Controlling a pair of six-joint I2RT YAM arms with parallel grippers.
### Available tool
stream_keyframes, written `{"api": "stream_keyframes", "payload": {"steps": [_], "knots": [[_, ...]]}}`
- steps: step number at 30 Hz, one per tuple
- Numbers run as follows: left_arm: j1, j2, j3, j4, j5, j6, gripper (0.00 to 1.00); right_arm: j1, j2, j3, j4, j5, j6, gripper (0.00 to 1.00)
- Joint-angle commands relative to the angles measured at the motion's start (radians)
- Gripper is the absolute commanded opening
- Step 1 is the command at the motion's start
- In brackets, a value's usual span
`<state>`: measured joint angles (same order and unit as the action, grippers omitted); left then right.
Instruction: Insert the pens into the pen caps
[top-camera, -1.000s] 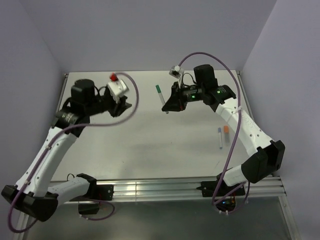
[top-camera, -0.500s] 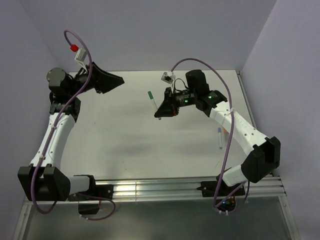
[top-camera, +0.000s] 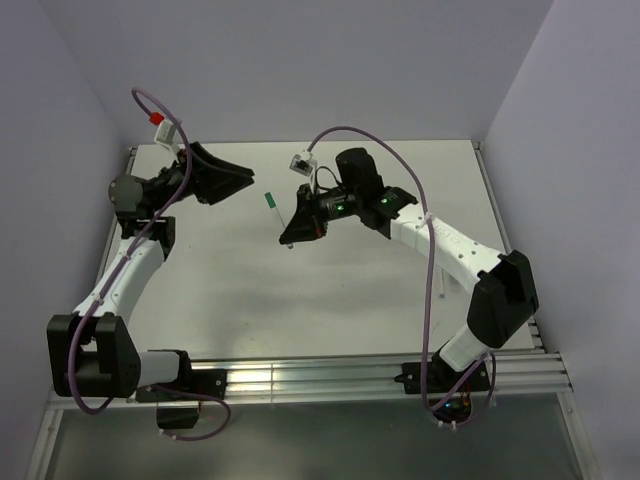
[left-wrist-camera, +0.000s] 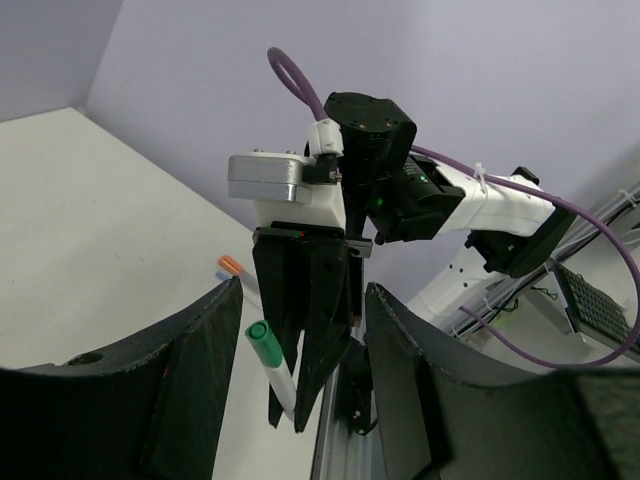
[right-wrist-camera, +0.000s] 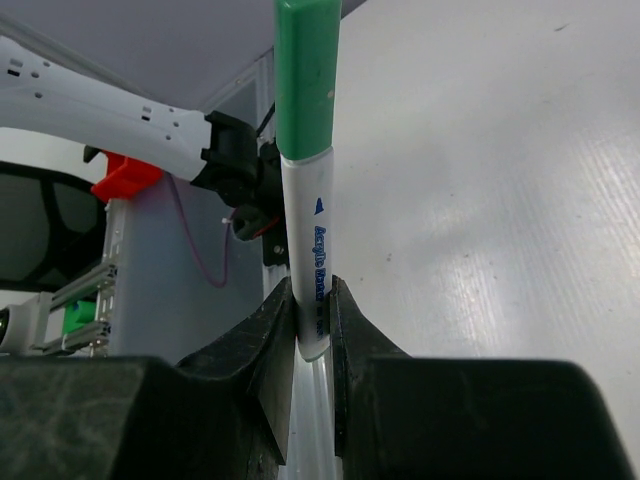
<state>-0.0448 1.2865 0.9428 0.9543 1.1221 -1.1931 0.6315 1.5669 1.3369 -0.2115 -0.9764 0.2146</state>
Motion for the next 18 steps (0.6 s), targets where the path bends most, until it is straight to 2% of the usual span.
{"api": "stream_keyframes", "payload": {"steps": [1,6,12,18], "knots": [[-0.033,-0.027,-0.025,0.088,-0.033,-0.028,0.58,0.033,-0.005,0.039,0.081,-0.010,0.026,0.00],[-0.062,-0.032,-0.021,0.038,-0.048,0.004,0.63,0.042,-0.016,0.035,0.081,-0.018,0.029,0.00],[-0.064,-0.027,-0.013,-0.057,-0.077,0.035,0.54,0.046,-0.010,0.036,0.083,-0.022,0.029,0.00],[-0.076,-0.036,-0.033,-0.088,-0.074,0.049,0.52,0.050,-0.007,0.044,0.081,-0.012,0.034,0.00]]}}
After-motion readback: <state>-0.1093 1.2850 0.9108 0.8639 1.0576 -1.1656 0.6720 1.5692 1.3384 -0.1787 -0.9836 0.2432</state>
